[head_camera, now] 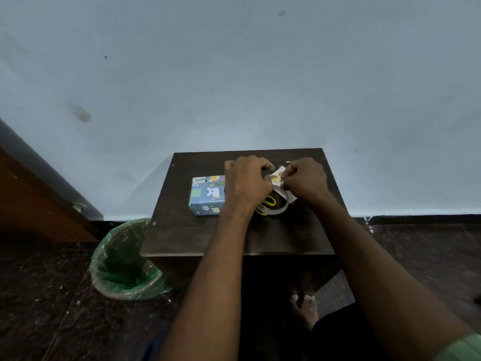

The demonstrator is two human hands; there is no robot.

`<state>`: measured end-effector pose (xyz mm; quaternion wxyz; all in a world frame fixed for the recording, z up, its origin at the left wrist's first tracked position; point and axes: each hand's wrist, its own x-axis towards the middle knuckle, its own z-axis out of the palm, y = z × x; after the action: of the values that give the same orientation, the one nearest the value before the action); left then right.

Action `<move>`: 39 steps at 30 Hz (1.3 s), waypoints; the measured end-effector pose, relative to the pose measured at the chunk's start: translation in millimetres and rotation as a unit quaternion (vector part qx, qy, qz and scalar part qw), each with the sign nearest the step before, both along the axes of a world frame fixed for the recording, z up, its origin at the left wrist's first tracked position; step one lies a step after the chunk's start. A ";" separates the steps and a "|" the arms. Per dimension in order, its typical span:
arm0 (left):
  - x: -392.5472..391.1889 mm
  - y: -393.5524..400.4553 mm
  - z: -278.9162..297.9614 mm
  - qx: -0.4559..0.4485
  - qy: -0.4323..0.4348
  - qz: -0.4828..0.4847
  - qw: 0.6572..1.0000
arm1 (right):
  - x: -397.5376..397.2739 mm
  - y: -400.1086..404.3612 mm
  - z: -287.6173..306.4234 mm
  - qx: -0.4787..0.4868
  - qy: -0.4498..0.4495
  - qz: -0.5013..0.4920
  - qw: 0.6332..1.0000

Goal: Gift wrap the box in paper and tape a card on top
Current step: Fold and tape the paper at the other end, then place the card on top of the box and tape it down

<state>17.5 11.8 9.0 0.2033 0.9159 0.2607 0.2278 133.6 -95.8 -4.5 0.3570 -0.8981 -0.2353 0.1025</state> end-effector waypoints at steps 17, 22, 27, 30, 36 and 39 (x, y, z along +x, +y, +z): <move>9.5 14.1 -14.3 -0.143 -0.069 0.006 0.987 | 13.8 -7.0 -1.7 0.061 0.020 -0.063 0.996; 1.3 21.4 -8.3 -0.139 -0.107 0.016 0.984 | 7.9 -5.0 17.4 0.227 -0.006 -0.039 0.973; -13.6 32.3 -7.1 -0.173 -0.142 0.035 0.974 | -10.1 11.1 18.6 0.380 0.162 -0.024 0.910; -22.8 38.5 0.1 -0.208 -0.181 0.075 0.958 | -27.9 27.3 22.7 0.445 0.323 -0.033 0.835; -47.6 68.3 4.7 -0.266 -0.237 0.118 0.927 | -63.8 58.0 18.7 0.408 0.386 0.029 0.827; -63.9 85.6 0.7 -0.217 -0.214 0.074 0.950 | -66.4 60.0 23.3 0.391 0.348 0.080 0.848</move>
<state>-46.4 97.4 9.7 0.4302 0.7576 0.3216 0.3708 67.2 -35.7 18.8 0.7280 -0.5673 -0.1871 0.3364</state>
